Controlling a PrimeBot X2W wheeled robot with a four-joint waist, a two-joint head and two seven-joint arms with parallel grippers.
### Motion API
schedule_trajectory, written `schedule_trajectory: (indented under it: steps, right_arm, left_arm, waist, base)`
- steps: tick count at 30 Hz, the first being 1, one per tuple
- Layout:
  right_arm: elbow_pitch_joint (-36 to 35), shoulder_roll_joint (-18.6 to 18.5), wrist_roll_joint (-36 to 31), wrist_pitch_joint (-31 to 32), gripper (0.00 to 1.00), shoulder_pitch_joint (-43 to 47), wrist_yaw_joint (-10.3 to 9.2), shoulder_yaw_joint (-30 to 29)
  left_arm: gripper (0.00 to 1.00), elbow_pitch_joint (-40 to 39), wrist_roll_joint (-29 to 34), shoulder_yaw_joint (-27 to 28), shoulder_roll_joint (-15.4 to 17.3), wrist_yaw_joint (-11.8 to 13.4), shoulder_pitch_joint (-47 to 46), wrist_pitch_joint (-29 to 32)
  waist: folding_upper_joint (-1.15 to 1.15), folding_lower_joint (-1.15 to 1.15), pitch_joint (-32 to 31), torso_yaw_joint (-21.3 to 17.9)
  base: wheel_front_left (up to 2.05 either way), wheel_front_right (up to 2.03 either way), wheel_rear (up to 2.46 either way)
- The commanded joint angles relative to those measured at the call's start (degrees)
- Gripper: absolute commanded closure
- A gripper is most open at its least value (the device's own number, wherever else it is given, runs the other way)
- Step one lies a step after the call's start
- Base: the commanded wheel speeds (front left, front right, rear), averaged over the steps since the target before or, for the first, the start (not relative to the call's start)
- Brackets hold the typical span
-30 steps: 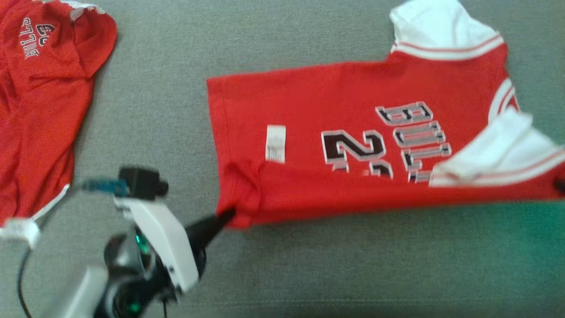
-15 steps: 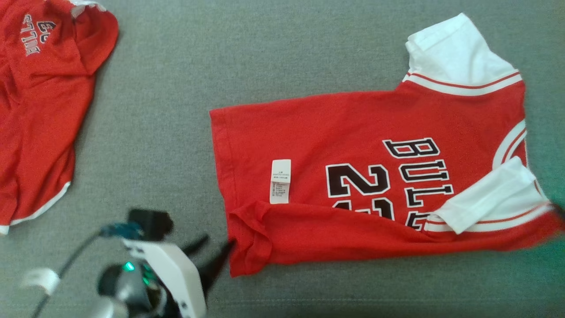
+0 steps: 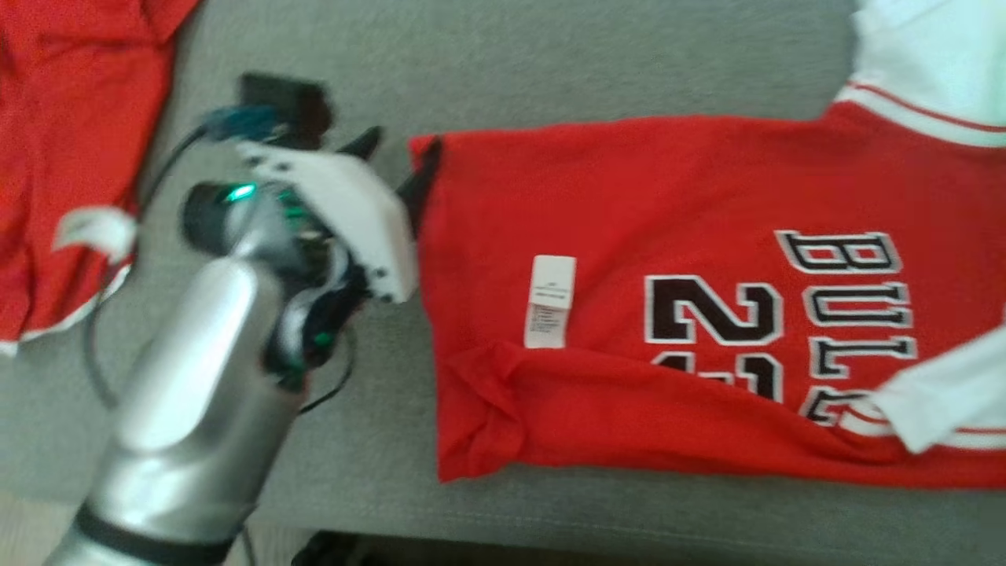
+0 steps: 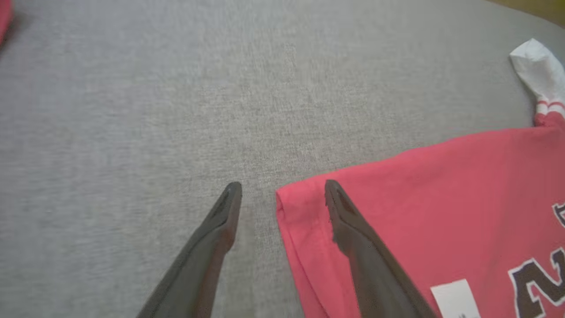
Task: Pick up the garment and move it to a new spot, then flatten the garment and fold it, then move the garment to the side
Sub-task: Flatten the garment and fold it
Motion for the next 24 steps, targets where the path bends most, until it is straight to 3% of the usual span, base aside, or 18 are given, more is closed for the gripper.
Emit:
schedule_trajectory:
  steps: [1,10,24]
  right_arm:
    - [0.16,-0.36,-1.57,-0.06,0.0,-2.11,-0.04,0.88]
    - [13.78,-0.05,-5.6,1.22,0.0,-10.4,-0.04,4.72]
    - [13.49,-0.83,-0.06,5.68,0.0,-9.04,-0.04,9.43]
  left_arm:
    - [0.0,-0.04,0.74,0.97,0.52,-0.68,-1.9,-0.26]
    - [0.0,7.79,1.95,-2.61,-2.36,-3.65,-7.26,-1.2]
    - [0.0,7.69,-1.98,-3.56,0.07,-6.96,-5.76,4.21]
  waist:
    - [0.0,-0.02,3.38,3.57]
    - [0.0,-0.02,5.21,5.73]
    - [0.0,-0.02,3.92,3.28]
  base:
    - [0.0,0.0,0.0]
    - [0.0,0.0,0.0]
    - [0.0,0.0,0.0]
